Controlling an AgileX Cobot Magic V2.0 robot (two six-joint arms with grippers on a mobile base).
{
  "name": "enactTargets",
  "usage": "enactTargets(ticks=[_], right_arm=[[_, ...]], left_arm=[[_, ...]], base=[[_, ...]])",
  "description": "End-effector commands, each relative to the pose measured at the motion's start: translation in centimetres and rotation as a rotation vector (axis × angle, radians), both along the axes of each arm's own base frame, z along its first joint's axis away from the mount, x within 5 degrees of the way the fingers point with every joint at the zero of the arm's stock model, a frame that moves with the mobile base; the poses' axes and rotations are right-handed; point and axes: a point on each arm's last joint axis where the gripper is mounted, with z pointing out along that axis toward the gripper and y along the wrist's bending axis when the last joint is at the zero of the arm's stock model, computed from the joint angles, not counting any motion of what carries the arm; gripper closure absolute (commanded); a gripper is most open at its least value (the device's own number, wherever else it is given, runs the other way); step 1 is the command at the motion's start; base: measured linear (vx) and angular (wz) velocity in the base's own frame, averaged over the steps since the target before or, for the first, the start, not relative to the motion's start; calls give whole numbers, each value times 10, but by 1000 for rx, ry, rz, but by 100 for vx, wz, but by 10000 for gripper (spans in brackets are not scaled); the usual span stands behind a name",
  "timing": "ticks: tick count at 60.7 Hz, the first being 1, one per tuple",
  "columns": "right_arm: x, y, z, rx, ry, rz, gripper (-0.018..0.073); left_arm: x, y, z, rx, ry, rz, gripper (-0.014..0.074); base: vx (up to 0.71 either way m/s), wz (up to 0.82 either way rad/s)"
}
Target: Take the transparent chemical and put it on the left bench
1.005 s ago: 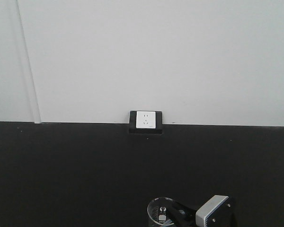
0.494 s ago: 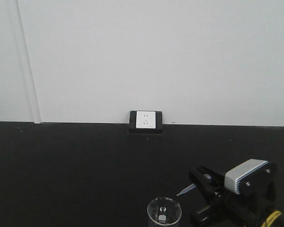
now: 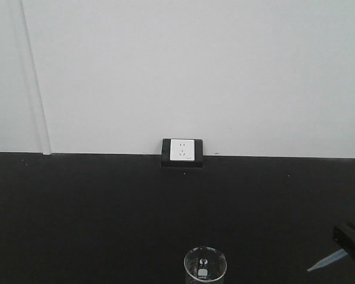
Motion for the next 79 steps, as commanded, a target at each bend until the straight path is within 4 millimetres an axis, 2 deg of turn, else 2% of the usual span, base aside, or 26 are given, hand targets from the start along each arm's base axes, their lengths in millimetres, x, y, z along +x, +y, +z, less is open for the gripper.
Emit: enactTargets(ticks=[1,20,79], right_arm=[[-15,-5,20,30,-94,-1,564],[-35,-12,29,45,-159,-10,564],[-35,-13,29,46,-161,-9,564]], left_arm=[[-1,0,3,-14,-81,-1,600],[-1,0,3,-14,-81,-1,600],[-1,0,3,-14,-81,-1,600]], base=[[0,0],[0,0],[0,0]])
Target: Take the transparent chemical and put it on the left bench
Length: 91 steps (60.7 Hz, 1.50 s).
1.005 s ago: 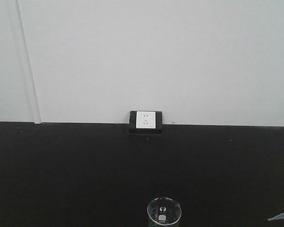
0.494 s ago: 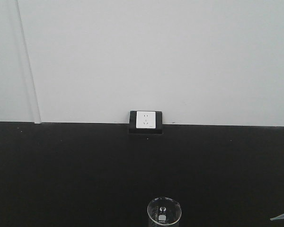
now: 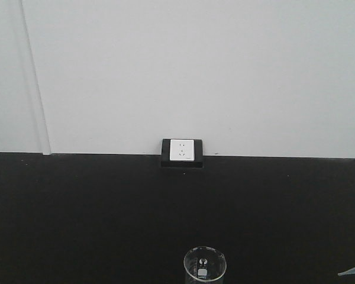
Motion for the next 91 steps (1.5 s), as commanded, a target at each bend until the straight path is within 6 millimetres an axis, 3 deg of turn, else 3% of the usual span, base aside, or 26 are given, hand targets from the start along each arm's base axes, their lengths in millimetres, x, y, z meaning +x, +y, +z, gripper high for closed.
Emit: enactTargets(ticks=[1,42,91], right_arm=[[-1,2,16,19,-97,23,564],[-1,2,16,19,-97,23,564],[-1,2,16,19,-97,23,564]], left_arm=[[-1,0,3,-14,-81,-1,600],[-1,0,3,-14,-81,-1,600],[-1,0,3,-14,-81,-1,600]], base=[[0,0],[-1,-2],[-13,-24]])
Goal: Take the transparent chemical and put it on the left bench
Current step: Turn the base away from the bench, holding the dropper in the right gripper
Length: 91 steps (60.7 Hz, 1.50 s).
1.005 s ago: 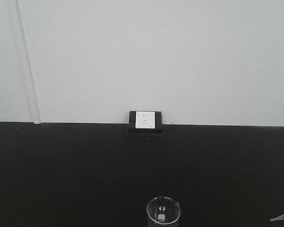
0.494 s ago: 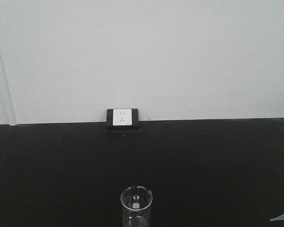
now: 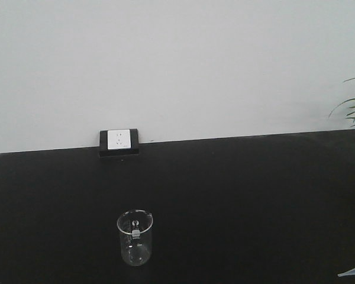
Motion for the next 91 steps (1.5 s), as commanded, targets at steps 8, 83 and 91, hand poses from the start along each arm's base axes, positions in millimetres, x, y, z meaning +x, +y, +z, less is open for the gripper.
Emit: enactTargets(ticks=[8,83,91], right_arm=[[-1,2,17,20,-101,23,564],[-1,2,18,22,-106,25,564],[-1,2,18,22,-106,25,564]], left_arm=[[-1,0,3,-14,-81,-1,600],[-1,0,3,-14,-81,-1,600],[-1,0,3,-14,-81,-1,600]], base=[[-24,-3],[-30,23],[-29,36]])
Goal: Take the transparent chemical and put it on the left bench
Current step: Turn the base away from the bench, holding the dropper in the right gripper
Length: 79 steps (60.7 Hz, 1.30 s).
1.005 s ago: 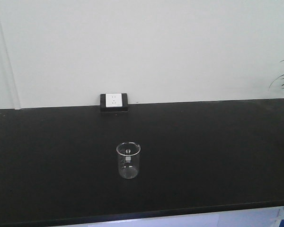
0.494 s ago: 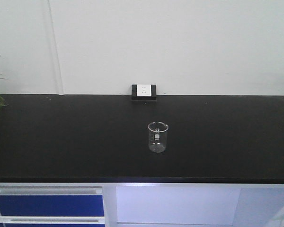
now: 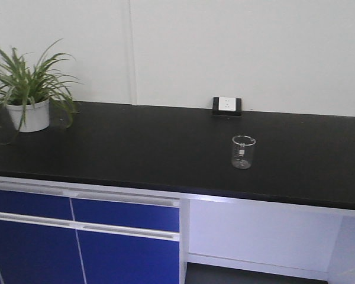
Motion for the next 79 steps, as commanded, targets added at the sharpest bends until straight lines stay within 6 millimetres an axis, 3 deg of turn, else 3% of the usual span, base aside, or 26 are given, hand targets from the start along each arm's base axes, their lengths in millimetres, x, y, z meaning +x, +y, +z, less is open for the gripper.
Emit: enactTargets(ticks=[1,79], right_arm=[[-1,2,18,22,-106,25,564],[-1,2,17,20,-101,23,564]], left_arm=[[-1,0,3,-14,-81,-1,600],[-1,0,3,-14,-81,-1,600]], base=[[-28,38],[-19,62]])
